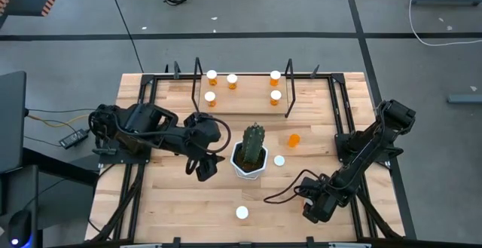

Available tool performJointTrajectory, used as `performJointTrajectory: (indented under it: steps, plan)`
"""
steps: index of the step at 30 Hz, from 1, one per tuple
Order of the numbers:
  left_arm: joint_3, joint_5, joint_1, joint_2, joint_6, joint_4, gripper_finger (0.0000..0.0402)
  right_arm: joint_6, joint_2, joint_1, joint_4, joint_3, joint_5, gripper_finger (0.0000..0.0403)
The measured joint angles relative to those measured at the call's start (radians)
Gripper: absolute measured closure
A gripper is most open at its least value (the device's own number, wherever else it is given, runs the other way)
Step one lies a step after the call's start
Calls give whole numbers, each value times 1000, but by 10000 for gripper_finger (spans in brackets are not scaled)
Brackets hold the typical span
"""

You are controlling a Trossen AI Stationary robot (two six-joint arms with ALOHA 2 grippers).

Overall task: Pick and place medicine bottles onto shelf by color
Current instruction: Put the orange medicine bottle on the shelf

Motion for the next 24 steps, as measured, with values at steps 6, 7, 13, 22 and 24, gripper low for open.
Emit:
performJointTrajectory:
  steps: [6, 7, 13, 22, 24]
  plan:
    - [0, 0, 0, 0, 0, 0, 109, 2, 0, 0, 0, 0, -7, 147]
    - [0, 0, 0, 0, -1, 0, 109, 2, 0, 0, 0, 0, -9, 157]
    - [0, 0, 0, 0, -5, 0, 109, -14, 0, -1, -8, 26, -11, 198]
    - [0, 0, 0, 0, 6, -1, 109, -41, 0, -3, -194, 148, 10, 188]
    - [0, 0, 0, 0, 7, -1, 109, -61, 0, -3, -254, 190, 11, 192]
